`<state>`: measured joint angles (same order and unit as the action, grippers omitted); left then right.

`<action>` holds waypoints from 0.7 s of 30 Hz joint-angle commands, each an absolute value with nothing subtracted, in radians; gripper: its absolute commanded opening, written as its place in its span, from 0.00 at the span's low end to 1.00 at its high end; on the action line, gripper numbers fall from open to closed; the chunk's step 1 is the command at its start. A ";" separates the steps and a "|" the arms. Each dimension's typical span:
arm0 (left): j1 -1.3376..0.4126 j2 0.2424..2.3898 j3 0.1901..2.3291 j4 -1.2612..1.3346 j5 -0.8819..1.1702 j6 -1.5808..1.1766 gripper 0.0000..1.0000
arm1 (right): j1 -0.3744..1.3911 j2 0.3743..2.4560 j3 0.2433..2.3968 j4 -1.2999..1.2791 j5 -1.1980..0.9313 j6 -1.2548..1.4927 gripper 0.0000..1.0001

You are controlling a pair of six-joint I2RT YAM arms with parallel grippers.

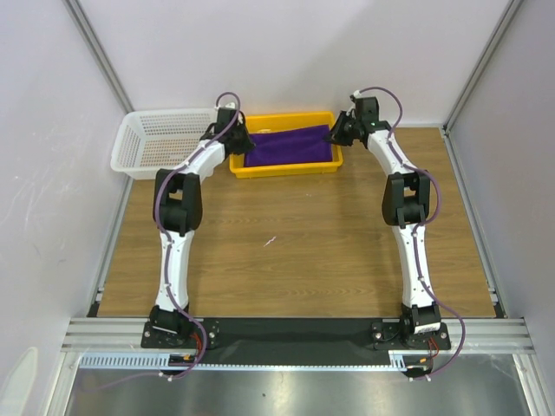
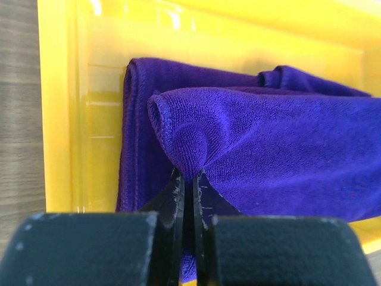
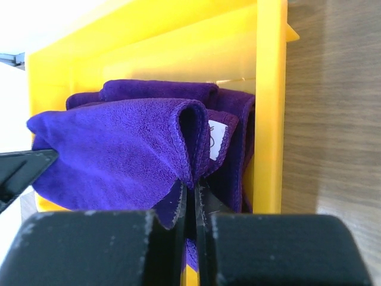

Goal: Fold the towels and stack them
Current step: Neatly place the folded towel into the bin

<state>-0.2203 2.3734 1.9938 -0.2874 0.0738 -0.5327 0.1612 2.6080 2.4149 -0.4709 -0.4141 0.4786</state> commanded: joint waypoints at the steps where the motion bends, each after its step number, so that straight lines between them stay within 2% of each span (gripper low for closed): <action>1: -0.192 2.381 2.042 -0.256 0.055 -0.519 0.08 | 0.140 2.625 2.474 -0.417 -0.419 0.466 0.06; 4: -0.192 2.381 2.048 -0.242 0.055 -0.494 0.20 | 0.143 2.622 2.476 -0.407 -0.429 0.460 0.13; 5: -0.192 2.381 2.058 -0.241 0.054 -0.474 0.26 | 0.143 2.615 2.477 -0.405 -0.431 0.457 0.21; 7: -0.192 2.379 2.072 -0.239 0.051 -0.454 0.31 | 0.144 2.606 2.479 -0.402 -0.437 0.456 0.29; 8: -0.192 2.373 2.089 -0.241 0.049 -0.436 0.39 | 0.144 2.602 2.479 -0.402 -0.433 0.454 0.35; 10: -0.192 2.365 2.108 -0.242 0.057 -0.414 0.53 | 0.144 2.580 2.490 -0.419 -0.428 0.445 0.38; 11: -0.192 2.350 2.126 -0.242 0.070 -0.394 0.65 | 0.146 2.571 2.494 -0.425 -0.408 0.443 0.42; 15: -0.195 2.300 2.178 -0.274 0.110 -0.345 0.74 | 0.144 2.475 2.502 -0.451 -0.388 0.410 0.55; 17: -0.196 2.269 2.200 -0.293 0.114 -0.308 0.78 | 0.144 2.429 2.499 -0.463 -0.362 0.393 0.74; 19: -0.196 2.214 2.206 -0.325 0.114 -0.276 0.93 | 0.144 2.358 2.491 -0.485 -0.335 0.359 0.99; 21: -0.198 2.169 2.204 -0.362 0.097 -0.261 0.96 | 0.141 2.304 2.474 -0.505 -0.324 0.338 1.00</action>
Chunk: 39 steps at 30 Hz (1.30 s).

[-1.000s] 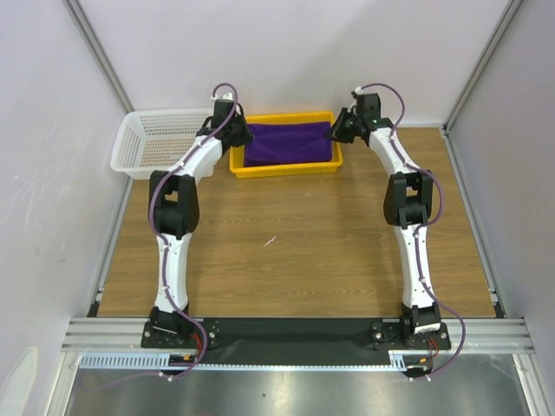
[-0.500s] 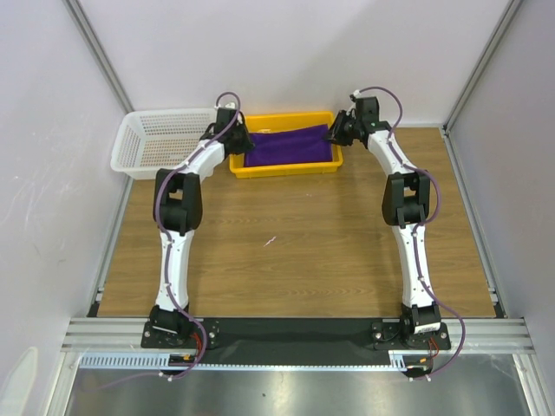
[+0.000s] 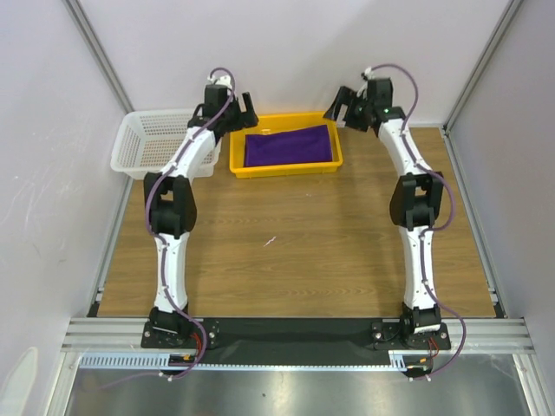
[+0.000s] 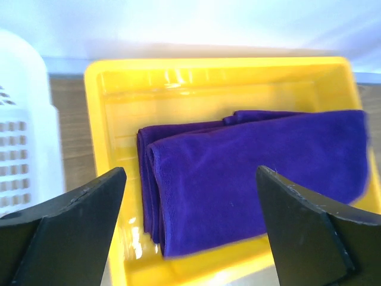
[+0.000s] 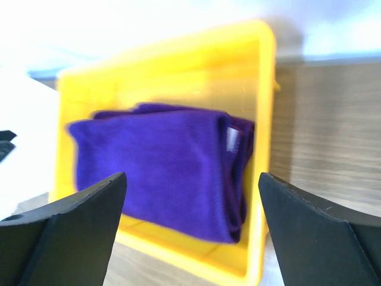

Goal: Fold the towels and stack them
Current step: Neatly place the folded towel into the bin

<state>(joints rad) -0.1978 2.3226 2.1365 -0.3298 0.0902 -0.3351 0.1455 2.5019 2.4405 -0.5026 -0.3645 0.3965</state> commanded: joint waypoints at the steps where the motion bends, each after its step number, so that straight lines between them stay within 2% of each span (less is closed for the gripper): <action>1: -0.198 2.123 2.203 -0.376 0.092 -0.246 0.96 | 0.138 2.251 2.442 -0.506 -0.312 0.328 1.00; 6: -0.198 1.942 2.097 -0.420 0.057 -0.213 0.97 | 0.130 2.082 2.339 -0.564 -0.242 0.315 1.00; 10: -0.198 1.708 1.897 -0.414 0.069 -0.203 0.97 | 0.129 1.930 2.208 -0.607 -0.184 0.304 1.00; 14: -0.198 1.480 1.653 -0.332 0.066 -0.202 0.98 | 0.127 1.673 1.931 -0.533 -0.161 0.287 1.00; 18: -0.198 1.257 1.435 -0.290 0.029 -0.212 0.99 | 0.127 1.435 1.540 -0.364 -0.163 0.294 1.00; 24: -0.198 0.923 1.134 -0.293 0.003 -0.216 1.00 | 0.127 1.090 1.183 -0.224 -0.205 0.324 1.00; 25: -0.198 0.881 1.058 -0.287 0.003 -0.222 1.00 | 0.127 1.041 1.073 -0.206 -0.206 0.333 1.00; 28: -0.198 0.708 0.909 -0.279 -0.058 -0.238 1.00 | 0.129 0.875 0.889 -0.183 -0.154 0.397 1.00; 35: -0.198 0.355 0.629 -0.297 -0.098 -0.273 1.00 | 0.129 0.593 0.605 -0.221 -0.129 0.459 1.00; 39: -0.198 0.209 0.540 -0.317 -0.095 -0.287 1.00 | 0.129 0.509 0.552 -0.259 -0.115 0.477 1.00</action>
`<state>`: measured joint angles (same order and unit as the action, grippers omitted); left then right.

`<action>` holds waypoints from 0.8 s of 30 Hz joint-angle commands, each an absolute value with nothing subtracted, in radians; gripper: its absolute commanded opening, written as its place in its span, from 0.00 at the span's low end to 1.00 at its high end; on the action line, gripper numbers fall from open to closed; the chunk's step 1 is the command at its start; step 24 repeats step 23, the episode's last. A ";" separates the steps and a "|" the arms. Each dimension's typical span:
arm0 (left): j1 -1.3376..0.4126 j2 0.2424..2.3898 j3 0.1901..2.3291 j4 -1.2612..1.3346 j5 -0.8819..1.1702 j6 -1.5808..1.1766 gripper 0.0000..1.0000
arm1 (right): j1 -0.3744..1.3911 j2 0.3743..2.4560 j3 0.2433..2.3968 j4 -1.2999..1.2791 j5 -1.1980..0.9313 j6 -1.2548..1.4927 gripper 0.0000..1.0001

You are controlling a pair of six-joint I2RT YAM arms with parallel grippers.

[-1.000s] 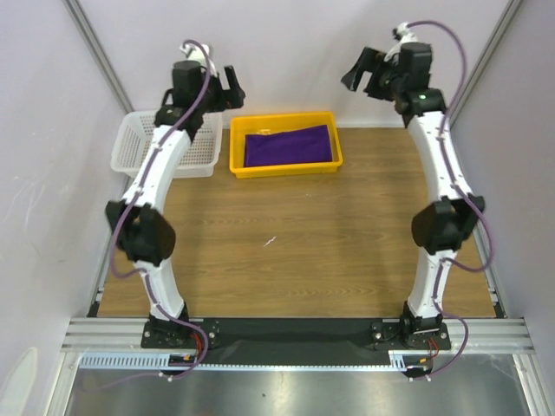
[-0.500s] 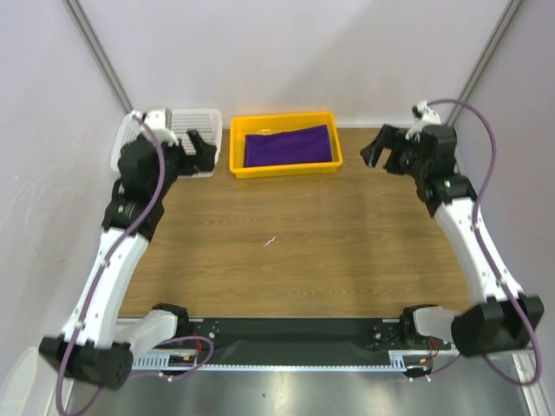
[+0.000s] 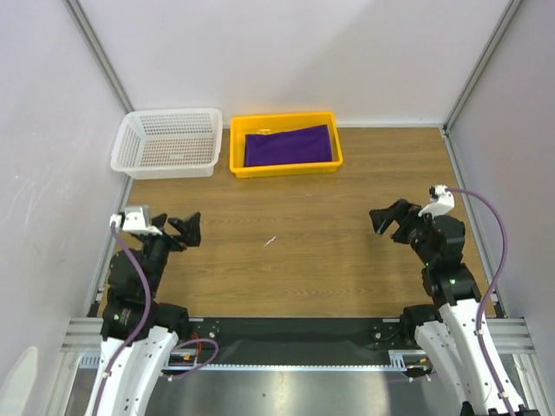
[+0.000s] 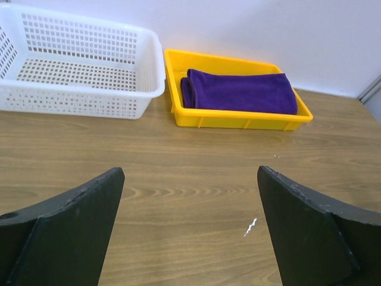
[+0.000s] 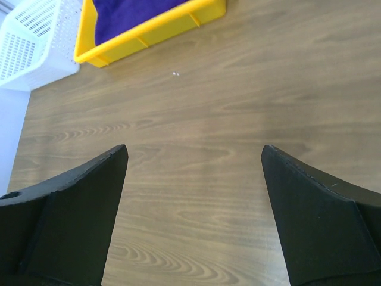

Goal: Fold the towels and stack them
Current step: Neatly place the folded towel into the bin

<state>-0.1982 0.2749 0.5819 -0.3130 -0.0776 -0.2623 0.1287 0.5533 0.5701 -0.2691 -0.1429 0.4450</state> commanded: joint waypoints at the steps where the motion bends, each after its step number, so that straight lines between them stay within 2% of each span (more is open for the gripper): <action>1: -0.198 0.187 0.517 -0.333 -0.097 -0.296 1.00 | 0.129 0.500 0.552 -0.271 -0.115 0.482 1.00; 7: -0.198 0.112 0.505 -0.432 -0.109 -0.290 1.00 | 0.129 0.471 0.519 -0.316 -0.118 0.460 1.00; 24: -0.198 0.124 0.505 -0.459 -0.118 -0.290 1.00 | 0.129 0.442 0.557 -0.394 -0.094 0.440 1.00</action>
